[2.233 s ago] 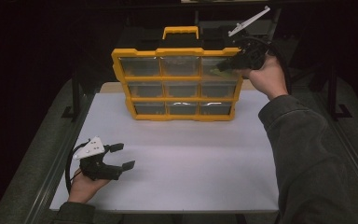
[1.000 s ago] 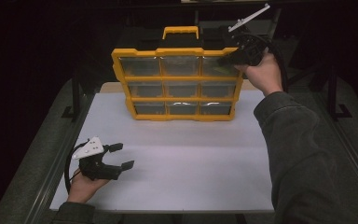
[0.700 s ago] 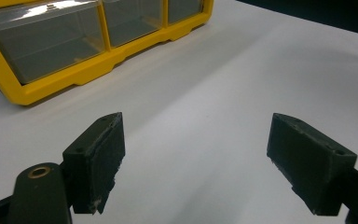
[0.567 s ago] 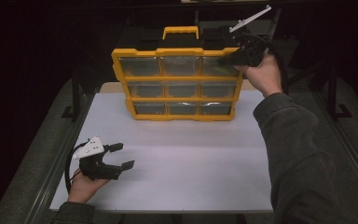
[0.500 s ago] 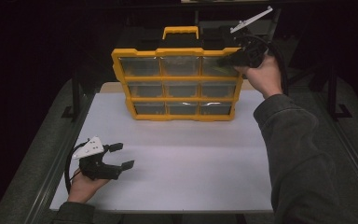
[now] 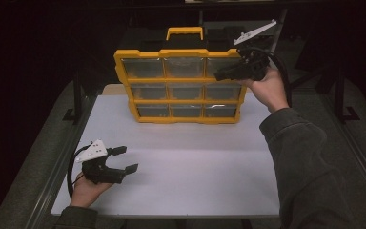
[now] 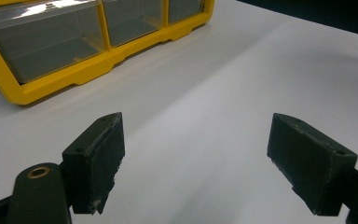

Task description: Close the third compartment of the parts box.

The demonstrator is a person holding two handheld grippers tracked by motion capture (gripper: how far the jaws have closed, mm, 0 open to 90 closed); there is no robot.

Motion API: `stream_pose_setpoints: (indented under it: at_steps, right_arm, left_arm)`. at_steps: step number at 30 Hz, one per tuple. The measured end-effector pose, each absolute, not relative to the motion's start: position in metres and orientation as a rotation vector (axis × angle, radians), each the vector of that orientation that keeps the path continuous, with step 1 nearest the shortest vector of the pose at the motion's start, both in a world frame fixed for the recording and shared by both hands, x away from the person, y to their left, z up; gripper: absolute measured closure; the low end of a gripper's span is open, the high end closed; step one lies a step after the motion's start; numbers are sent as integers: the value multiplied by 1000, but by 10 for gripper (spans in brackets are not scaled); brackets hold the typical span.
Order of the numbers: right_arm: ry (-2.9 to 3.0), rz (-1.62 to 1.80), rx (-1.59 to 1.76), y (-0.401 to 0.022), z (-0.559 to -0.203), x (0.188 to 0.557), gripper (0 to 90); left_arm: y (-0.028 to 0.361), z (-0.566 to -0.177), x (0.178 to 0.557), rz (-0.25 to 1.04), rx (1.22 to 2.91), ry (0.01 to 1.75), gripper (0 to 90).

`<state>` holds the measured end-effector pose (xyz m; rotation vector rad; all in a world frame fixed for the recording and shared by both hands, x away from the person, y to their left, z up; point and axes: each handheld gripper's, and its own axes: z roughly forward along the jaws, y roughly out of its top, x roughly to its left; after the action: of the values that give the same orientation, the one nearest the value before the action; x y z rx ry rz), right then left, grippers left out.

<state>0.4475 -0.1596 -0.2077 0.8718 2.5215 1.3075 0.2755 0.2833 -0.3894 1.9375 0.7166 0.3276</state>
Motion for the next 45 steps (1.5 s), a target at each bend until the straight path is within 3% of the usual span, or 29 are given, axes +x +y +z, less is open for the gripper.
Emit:
stream_pose_setpoints:
  at_steps: [34,45]
  right_arm:
    - [2465,1400,854,-165,-248,406,266]
    - [2438,1434,913,-177,-271,397,247]
  left_arm:
    - [282,-390,277,317,1941,727,189]
    - [282,-390,278,321,1945,732,185]
